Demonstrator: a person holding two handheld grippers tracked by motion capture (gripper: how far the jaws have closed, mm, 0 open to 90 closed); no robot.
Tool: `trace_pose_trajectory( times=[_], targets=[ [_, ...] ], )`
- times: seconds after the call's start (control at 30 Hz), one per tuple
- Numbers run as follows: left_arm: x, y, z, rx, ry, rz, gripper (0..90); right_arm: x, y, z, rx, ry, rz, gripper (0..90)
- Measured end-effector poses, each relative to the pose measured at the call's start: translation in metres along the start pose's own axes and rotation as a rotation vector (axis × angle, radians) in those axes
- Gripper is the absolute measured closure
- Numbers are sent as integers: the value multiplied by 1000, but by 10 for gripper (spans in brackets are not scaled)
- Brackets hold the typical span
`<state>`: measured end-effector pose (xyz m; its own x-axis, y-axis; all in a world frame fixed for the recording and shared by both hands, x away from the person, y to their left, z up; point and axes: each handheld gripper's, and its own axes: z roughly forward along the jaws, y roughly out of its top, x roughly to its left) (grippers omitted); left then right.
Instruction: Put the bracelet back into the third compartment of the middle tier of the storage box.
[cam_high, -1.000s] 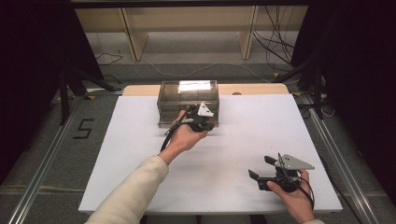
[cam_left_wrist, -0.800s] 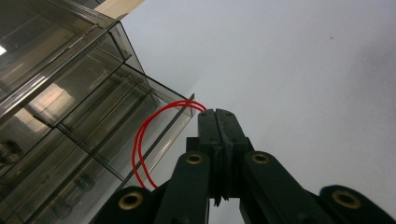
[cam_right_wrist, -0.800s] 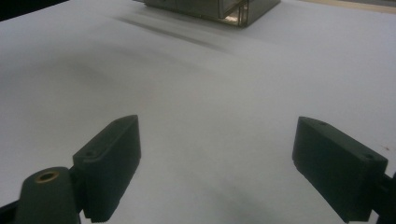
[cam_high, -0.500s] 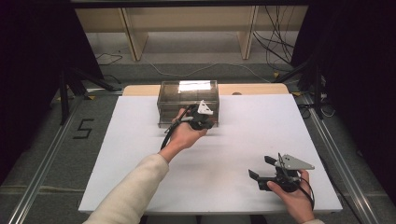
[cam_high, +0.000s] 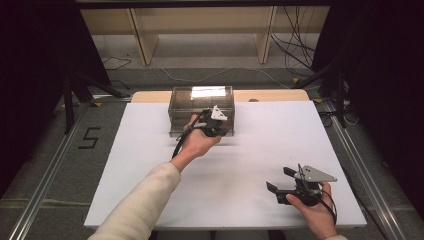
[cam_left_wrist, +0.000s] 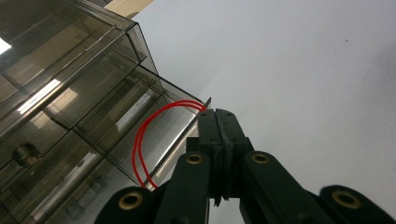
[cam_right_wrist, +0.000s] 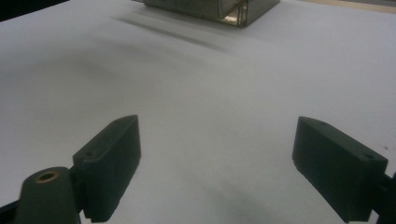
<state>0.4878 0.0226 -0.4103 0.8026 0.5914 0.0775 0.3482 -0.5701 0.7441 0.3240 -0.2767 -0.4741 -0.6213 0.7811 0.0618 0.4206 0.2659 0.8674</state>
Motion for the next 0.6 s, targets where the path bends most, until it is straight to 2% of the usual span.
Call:
trace_pose_trajectory(
  times=[0.6],
  targets=[
    [4,4,7,11,12,9,899,0,0,0,-5,3,-1,165]
  ],
)
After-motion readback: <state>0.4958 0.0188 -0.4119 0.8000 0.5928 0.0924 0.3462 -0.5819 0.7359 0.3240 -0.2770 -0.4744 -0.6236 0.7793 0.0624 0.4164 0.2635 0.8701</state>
